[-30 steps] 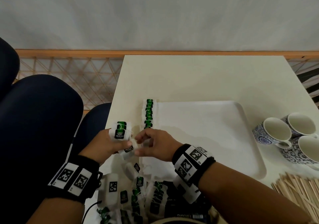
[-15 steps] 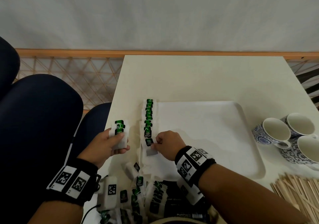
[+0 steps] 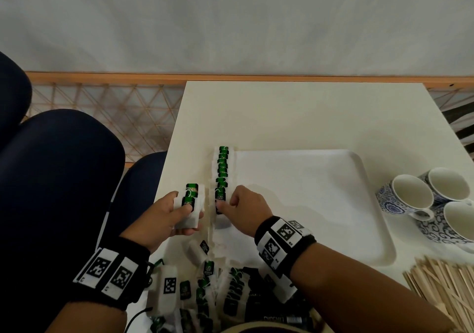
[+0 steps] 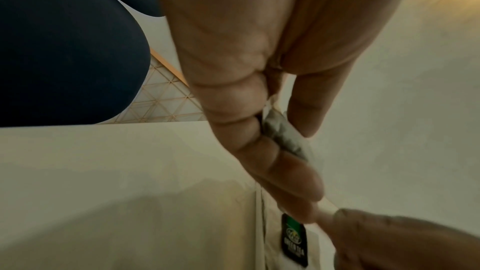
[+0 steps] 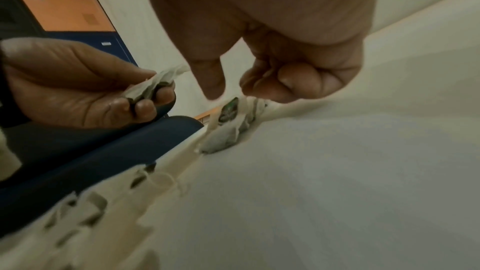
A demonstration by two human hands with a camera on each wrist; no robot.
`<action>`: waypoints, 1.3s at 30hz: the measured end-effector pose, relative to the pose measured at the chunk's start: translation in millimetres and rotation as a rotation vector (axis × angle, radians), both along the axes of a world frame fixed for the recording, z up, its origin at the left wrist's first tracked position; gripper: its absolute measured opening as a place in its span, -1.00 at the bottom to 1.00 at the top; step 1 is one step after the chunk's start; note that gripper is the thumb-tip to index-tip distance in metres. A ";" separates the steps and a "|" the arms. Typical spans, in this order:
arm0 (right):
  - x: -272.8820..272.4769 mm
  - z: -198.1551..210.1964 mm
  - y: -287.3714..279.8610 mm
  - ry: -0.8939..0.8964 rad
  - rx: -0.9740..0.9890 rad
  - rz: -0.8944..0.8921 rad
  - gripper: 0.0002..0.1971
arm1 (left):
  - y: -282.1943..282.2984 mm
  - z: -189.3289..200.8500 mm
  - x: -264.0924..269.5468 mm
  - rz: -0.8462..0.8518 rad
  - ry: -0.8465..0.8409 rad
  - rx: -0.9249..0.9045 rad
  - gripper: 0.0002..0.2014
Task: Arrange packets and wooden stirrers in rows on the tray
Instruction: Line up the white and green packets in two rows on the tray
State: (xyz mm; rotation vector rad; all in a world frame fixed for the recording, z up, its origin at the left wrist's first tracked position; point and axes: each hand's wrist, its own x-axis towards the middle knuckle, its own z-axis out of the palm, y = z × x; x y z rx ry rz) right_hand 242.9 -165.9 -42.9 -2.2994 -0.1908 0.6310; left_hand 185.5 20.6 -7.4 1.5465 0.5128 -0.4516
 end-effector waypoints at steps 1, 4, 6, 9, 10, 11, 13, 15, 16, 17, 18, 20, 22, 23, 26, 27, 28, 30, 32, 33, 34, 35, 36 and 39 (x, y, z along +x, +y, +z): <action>0.2 2.6 0.9 -0.021 0.054 0.010 -0.66 | -0.8 1.3 0.1 -0.018 -0.002 -0.002 -0.80; 2.6 10.7 3.7 -0.001 0.231 0.061 -0.60 | -4.1 5.0 0.4 -0.090 -0.007 -0.017 -0.77; 3.2 12.1 4.4 0.014 0.314 0.057 -0.67 | -7.5 7.0 1.1 -0.138 -0.001 -0.022 -0.76; 3.9 12.6 3.4 0.029 0.390 0.002 -0.75 | -10.0 6.3 2.1 -0.170 0.017 -0.016 -0.77; 4.4 13.7 2.5 0.034 0.412 -0.020 -0.76 | -9.3 5.3 2.2 -0.167 0.023 -0.010 -0.78; 5.3 14.9 1.3 0.031 0.425 -0.040 -0.76 | -7.9 4.1 1.9 -0.162 0.028 -0.002 -0.79; 8.0 16.6 -1.9 0.018 0.424 -0.072 -0.76 | -4.2 1.8 0.1 -0.146 0.037 0.019 -0.80; 10.9 15.9 -4.9 0.013 0.403 -0.096 -0.80 | -0.8 0.4 -1.8 -0.123 0.037 0.041 -0.80; 12.3 14.3 -6.3 -0.002 0.367 -0.100 -0.81 | 1.0 -0.2 -2.5 -0.105 0.036 0.054 -0.81; 13.5 12.6 -7.5 -0.025 0.317 -0.097 -0.80 | 3.2 -1.2 -2.9 -0.082 0.034 0.073 -0.81; 14.5 10.3 -8.8 -0.042 0.266 -0.084 -0.80 | 5.9 -2.1 -3.0 -0.055 0.032 0.089 -0.81; 15.1 6.7 -10.4 -0.023 0.180 -0.018 -0.80 | 11.2 -4.4 -3.0 -0.006 0.029 0.109 -0.81; 13.1 3.8 -9.7 0.050 0.128 0.080 -0.81 | 15.0 -5.8 -3.1 0.023 0.029 0.115 -0.82; 11.8 2.5 -8.8 0.079 0.102 0.123 -0.81 | 16.0 -6.2 -3.3 0.030 0.030 0.116 -0.83; 8.2 -1.9 -6.4 0.085 0.006 0.200 -0.76 | 17.2 -6.6 -3.4 0.035 0.034 0.116 -0.83; 7.2 -2.7 -6.2 0.077 -0.017 0.211 -0.75 | 17.3 -6.7 -3.6 0.035 0.036 0.115 -0.83; 6.7 -3.6 -6.3 0.068 -0.034 0.214 -0.76 | 17.1 -6.9 -3.5 0.036 0.037 0.113 -0.83; 5.5 -5.0 -6.4 0.064 -0.043 0.194 -0.81 | 16.7 -7.6 -3.8 0.038 0.038 0.114 -0.83; 4.0 -7.8 -5.6 0.079 -0.014 0.143 -0.88 | 16.1 -7.9 -4.7 0.040 0.041 0.116 -0.84; 3.1 -9.4 -4.9 0.086 0.002 0.114 -0.89 | 16.1 -7.9 -5.0 0.042 0.043 0.115 -0.84; 1.9 -10.8 -4.5 0.096 0.021 0.081 -0.88 | 16.2 -7.8 -5.5 0.045 0.044 0.114 -0.84; 0.6 -11.3 -4.4 0.108 0.046 0.051 -0.84 | 16.3 -8.0 -5.6 0.047 0.043 0.112 -0.84; -0.2 -11.6 -4.9 0.114 0.065 0.037 -0.78 | 16.3 -7.8 -5.7 0.046 0.041 0.109 -0.84; -1.3 -9.0 -7.6 0.071 0.026 0.121 -0.64 | 16.3 -8.5 -6.1 0.042 0.030 0.106 -0.84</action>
